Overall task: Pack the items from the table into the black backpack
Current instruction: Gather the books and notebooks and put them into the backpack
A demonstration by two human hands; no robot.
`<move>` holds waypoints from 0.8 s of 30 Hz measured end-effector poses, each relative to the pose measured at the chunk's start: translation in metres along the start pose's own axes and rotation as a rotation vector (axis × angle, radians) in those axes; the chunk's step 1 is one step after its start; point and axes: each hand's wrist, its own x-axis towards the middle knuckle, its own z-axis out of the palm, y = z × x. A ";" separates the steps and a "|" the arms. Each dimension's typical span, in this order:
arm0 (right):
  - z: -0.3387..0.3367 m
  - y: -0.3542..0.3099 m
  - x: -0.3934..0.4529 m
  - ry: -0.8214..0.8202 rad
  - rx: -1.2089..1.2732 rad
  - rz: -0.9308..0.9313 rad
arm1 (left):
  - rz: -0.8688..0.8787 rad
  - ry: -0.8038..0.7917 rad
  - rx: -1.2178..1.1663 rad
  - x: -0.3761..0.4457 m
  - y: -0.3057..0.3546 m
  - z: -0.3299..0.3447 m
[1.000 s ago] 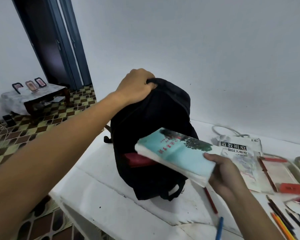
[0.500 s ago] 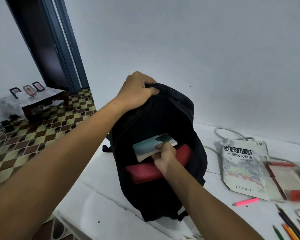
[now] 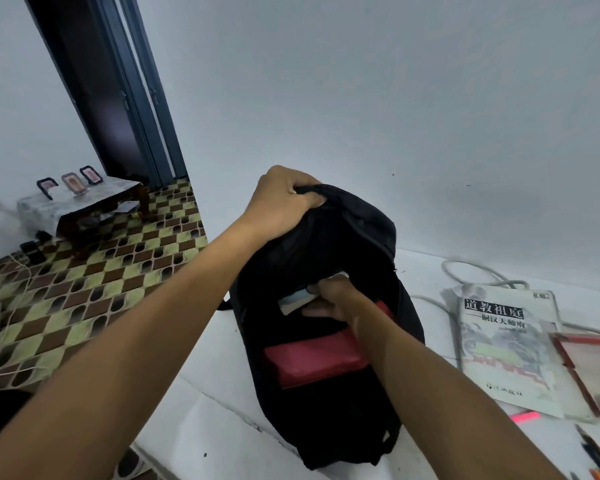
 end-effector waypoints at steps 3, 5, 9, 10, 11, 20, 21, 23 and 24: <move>-0.014 0.004 -0.045 -0.056 -0.378 -0.106 | -0.051 0.033 -0.031 -0.002 -0.008 0.001; -0.038 0.008 -0.086 -0.187 -0.478 -0.210 | -0.084 0.021 -0.080 -0.007 -0.013 0.009; -0.112 -0.003 -0.156 -0.232 -0.462 -0.438 | -0.150 0.009 -0.170 -0.012 -0.016 0.034; -0.133 -0.007 -0.161 -0.069 -0.425 -0.511 | -0.162 0.004 -0.186 -0.011 -0.015 0.038; -0.156 -0.009 -0.162 0.133 -0.398 -0.577 | -0.175 -0.009 -0.207 -0.010 -0.013 0.043; -0.293 0.032 -0.090 0.716 -1.051 -0.502 | -0.246 -0.065 -0.247 -0.017 -0.011 0.066; -0.295 0.030 -0.083 0.681 -1.096 -0.501 | -0.252 -0.068 -0.254 -0.019 -0.011 0.066; -0.297 0.022 -0.069 0.640 -1.192 -0.461 | -0.265 -0.078 -0.260 -0.024 -0.012 0.065; -0.298 0.017 -0.062 0.632 -1.270 -0.420 | -0.277 -0.083 -0.263 -0.026 -0.014 0.066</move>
